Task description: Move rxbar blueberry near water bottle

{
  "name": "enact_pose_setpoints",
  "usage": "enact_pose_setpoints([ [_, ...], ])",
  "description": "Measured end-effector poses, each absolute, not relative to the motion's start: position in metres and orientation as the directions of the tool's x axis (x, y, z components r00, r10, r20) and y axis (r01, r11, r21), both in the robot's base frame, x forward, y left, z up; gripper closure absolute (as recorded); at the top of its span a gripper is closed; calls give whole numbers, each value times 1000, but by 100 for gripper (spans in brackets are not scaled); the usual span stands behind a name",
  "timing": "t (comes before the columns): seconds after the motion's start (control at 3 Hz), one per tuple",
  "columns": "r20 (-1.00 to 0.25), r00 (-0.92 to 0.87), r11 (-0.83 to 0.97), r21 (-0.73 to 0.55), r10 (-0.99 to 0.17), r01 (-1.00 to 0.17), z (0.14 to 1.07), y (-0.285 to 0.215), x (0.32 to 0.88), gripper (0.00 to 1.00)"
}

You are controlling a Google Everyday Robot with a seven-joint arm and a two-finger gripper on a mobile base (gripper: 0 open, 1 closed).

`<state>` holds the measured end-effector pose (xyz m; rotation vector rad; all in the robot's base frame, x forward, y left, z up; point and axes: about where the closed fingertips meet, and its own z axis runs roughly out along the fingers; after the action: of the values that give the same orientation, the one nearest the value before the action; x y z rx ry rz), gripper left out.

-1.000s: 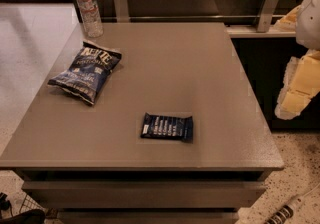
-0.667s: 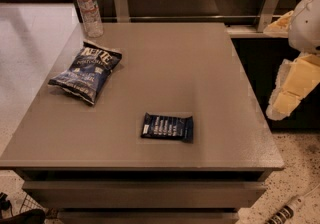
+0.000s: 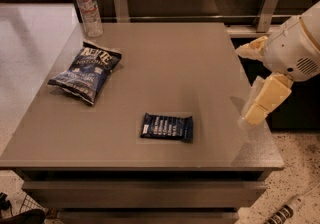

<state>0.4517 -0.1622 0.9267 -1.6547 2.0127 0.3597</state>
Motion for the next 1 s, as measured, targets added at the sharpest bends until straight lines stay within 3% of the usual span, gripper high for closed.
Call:
enact_pose_setpoints([
  [1.0, -870, -71, 283, -81, -488, -956, 843, -97, 446, 0],
])
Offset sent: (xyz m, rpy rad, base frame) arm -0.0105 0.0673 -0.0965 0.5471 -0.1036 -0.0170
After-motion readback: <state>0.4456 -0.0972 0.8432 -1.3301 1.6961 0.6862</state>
